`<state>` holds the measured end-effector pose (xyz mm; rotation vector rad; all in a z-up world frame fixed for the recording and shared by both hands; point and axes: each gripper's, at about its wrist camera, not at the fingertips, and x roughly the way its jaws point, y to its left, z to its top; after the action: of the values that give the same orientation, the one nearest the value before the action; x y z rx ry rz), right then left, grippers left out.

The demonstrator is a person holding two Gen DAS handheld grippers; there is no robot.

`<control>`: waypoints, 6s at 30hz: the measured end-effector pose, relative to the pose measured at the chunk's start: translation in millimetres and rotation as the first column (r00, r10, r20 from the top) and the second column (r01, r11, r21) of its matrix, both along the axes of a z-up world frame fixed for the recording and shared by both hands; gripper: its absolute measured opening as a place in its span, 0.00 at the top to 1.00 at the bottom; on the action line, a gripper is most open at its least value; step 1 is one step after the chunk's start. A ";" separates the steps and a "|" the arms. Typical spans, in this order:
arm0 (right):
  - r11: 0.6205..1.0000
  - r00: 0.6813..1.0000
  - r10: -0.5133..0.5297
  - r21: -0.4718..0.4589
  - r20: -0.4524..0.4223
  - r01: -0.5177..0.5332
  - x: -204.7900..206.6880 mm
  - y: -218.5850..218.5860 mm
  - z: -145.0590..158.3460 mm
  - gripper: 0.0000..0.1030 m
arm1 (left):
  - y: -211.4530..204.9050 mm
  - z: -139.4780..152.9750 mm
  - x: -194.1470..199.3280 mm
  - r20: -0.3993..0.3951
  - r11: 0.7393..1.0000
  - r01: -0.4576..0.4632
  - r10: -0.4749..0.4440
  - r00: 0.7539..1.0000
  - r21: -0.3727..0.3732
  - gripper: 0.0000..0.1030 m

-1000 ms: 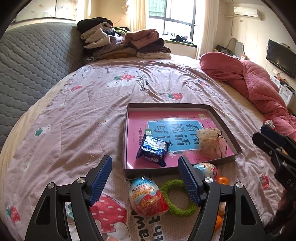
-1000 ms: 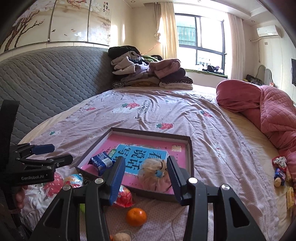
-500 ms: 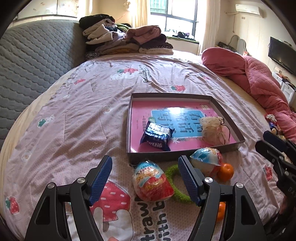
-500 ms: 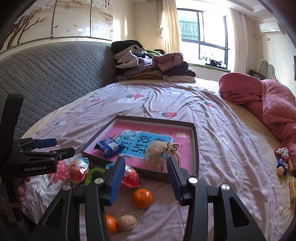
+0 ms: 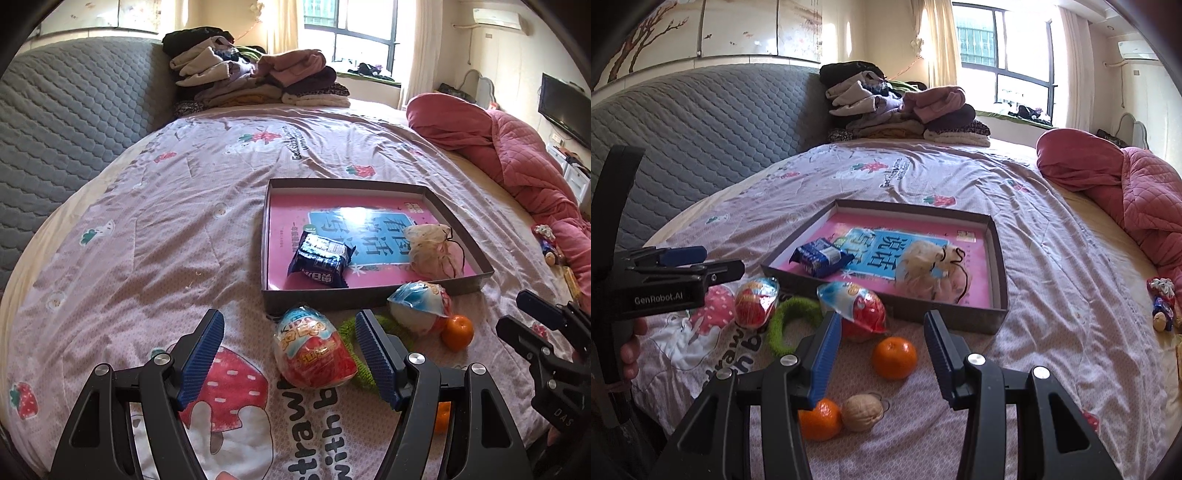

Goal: Organize objects
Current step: 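Withdraw both open tools back from the tray, then move the left tool toward the red-wrapped egg while the right tool approaches the walnut, then close the left tool on the red-wrapped egg while the right tool grips the walnut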

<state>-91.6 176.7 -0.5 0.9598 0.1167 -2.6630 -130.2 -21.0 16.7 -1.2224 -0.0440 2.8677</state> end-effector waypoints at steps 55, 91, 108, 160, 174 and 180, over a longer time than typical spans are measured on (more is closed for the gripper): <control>1.000 0.995 0.000 0.026 0.104 -0.003 28.4 -3.9 -37.7 0.55 | 10.5 -34.8 31.4 0.069 0.998 0.052 -0.051 0.996 -0.016 0.27; 1.000 0.990 -0.005 0.021 0.142 0.002 19.5 -1.2 -51.4 0.55 | -10.1 -71.4 -3.3 0.083 0.998 0.060 -0.061 0.995 0.011 0.27; 1.000 0.988 -0.010 0.011 0.152 0.008 15.9 0.1 -54.3 0.55 | -9.1 -65.6 -21.8 0.017 0.998 0.059 -0.059 0.998 -0.001 0.26; 0.995 0.981 0.018 -0.104 0.195 0.003 2.8 4.7 -56.9 0.69 | -5.7 -73.1 -31.5 0.008 0.996 0.069 -0.069 0.998 0.059 0.44; 0.997 0.989 0.017 -0.083 0.148 -0.005 6.1 5.2 -49.7 0.69 | -6.6 -57.2 -14.0 -0.043 0.995 0.075 -0.072 0.996 0.071 0.44; 0.997 0.993 0.015 -0.080 0.119 -0.005 8.3 6.0 -42.7 0.69 | -5.7 -49.3 -9.2 -0.065 0.994 0.080 -0.076 0.995 0.073 0.44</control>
<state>-83.3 182.7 -43.2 1.0863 -0.0110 -2.5727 -139.5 -26.7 -32.5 -1.0959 -0.0996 2.8074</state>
